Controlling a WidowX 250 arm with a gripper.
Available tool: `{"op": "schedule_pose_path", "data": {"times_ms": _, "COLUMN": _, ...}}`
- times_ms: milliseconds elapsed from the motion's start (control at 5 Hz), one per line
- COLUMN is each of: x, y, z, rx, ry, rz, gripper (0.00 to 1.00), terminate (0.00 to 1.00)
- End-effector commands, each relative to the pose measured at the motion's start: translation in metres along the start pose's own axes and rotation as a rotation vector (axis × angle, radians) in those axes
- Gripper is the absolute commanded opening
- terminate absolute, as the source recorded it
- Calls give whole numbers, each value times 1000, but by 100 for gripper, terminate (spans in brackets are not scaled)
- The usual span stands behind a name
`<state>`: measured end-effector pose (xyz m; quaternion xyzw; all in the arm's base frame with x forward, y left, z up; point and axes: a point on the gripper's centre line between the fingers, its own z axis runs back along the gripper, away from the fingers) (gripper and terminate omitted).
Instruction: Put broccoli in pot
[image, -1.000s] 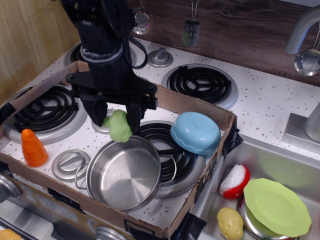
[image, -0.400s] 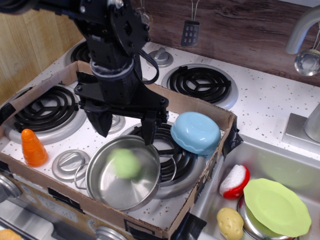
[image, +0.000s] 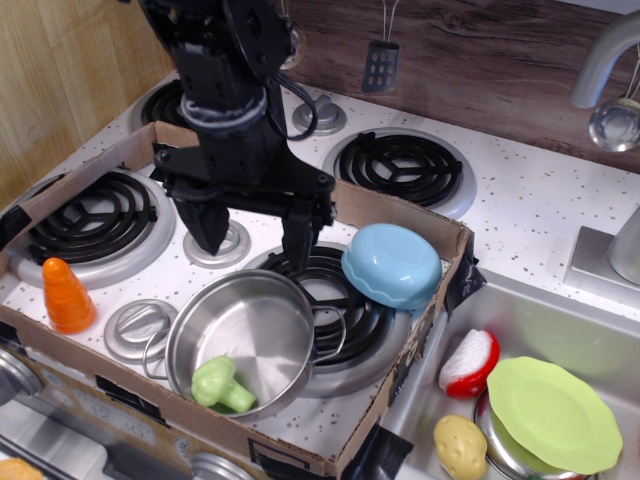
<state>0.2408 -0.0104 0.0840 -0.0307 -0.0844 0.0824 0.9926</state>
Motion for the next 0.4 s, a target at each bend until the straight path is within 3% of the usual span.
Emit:
{"op": "schedule_pose_path", "data": {"times_ms": 0, "x": 5, "y": -3, "z": 6, "rx": -2, "ry": -34, "rz": -15, "gripper": 100, "terminate": 0}}
{"op": "schedule_pose_path", "data": {"times_ms": 200, "x": 5, "y": -3, "z": 6, "rx": -2, "ry": -34, "rz": -15, "gripper": 100, "terminate": 100}}
